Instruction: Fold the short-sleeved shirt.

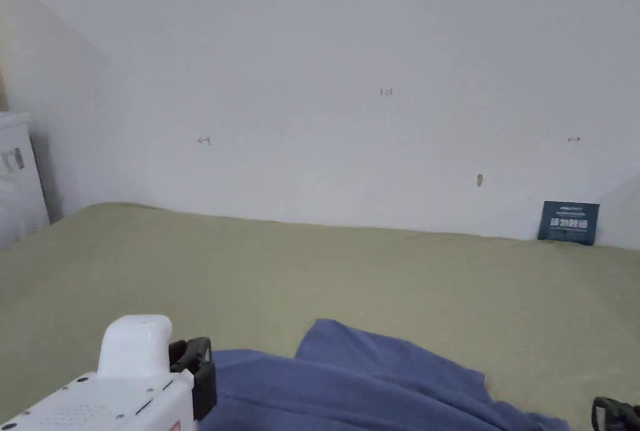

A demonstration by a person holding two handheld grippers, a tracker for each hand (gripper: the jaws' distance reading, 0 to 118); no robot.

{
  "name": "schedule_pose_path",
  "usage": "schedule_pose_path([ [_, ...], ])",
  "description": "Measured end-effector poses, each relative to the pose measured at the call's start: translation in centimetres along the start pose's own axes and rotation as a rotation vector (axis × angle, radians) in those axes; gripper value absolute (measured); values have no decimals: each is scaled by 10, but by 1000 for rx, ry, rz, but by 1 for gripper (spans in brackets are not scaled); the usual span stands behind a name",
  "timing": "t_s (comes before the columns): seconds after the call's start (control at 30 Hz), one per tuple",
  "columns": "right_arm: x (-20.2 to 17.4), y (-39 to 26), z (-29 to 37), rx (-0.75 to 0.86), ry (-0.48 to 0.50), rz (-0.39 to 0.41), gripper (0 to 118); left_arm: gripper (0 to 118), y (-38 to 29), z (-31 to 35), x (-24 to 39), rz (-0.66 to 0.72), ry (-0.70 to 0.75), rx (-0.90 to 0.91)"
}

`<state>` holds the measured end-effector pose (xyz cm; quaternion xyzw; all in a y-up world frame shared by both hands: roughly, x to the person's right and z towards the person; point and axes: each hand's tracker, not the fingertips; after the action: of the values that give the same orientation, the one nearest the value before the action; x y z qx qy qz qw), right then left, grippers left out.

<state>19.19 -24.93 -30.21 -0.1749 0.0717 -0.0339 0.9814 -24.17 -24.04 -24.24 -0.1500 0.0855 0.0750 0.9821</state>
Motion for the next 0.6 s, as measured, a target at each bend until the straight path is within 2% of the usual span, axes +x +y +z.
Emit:
schedule_pose_path([
  [0.1,0,-8,0,-28,8,-22,0,0,-17,-2,-15,56,22,-89],
  [0.33,1,-7,-4,-36,-13,8,0,0,-16,-43,-17,23,40,-146],
  [0.53,6,-6,-29,-56,-30,9,0,0,18,-148,-35,47,-41,-278],
  [0.6,9,-7,-39,-73,-30,9,0,0,23,-192,-48,51,2,-317],
])
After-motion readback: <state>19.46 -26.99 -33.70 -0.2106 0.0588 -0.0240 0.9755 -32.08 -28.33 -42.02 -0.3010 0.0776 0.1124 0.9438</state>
